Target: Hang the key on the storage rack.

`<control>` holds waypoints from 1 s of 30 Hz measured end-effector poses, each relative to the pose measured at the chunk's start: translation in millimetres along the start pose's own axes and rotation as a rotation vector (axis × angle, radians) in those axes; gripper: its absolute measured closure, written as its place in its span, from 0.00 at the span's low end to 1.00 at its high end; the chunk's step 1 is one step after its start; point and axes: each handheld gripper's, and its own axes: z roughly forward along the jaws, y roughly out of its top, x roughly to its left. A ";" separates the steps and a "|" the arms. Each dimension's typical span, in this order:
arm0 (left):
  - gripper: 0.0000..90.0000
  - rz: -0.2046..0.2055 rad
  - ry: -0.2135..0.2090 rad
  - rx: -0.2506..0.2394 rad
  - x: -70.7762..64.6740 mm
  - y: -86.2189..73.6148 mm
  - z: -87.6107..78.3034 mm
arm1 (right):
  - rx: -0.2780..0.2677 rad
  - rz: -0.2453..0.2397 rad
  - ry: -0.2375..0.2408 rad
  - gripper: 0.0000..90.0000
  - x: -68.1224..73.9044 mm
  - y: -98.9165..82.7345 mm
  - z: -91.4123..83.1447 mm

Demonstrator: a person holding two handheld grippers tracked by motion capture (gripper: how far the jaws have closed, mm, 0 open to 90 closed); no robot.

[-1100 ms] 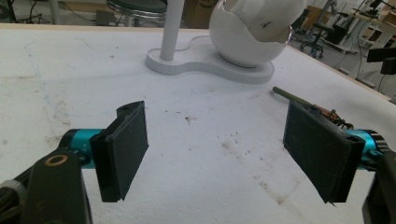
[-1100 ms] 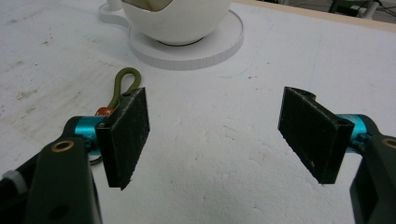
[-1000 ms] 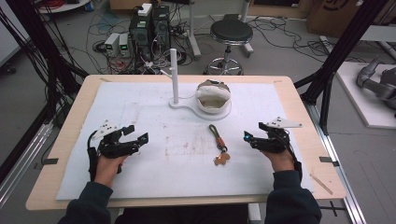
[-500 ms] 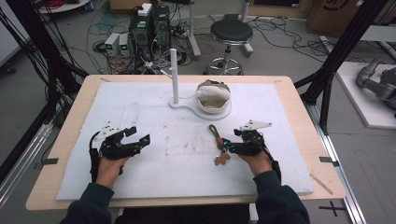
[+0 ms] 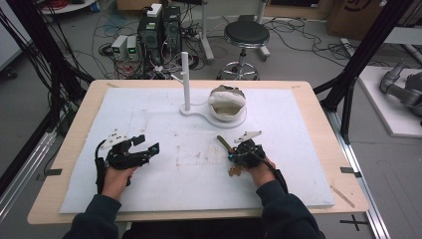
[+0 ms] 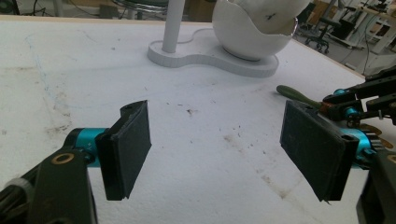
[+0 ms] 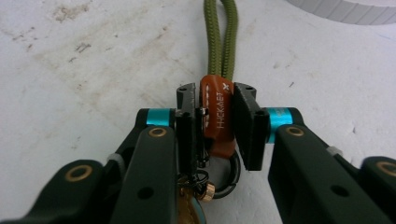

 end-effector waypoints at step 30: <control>0.31 -0.016 0.006 0.002 7.9 1.0 -2.9 | -0.538 0.001 0.067 0.84 11.7 135.3 -37.1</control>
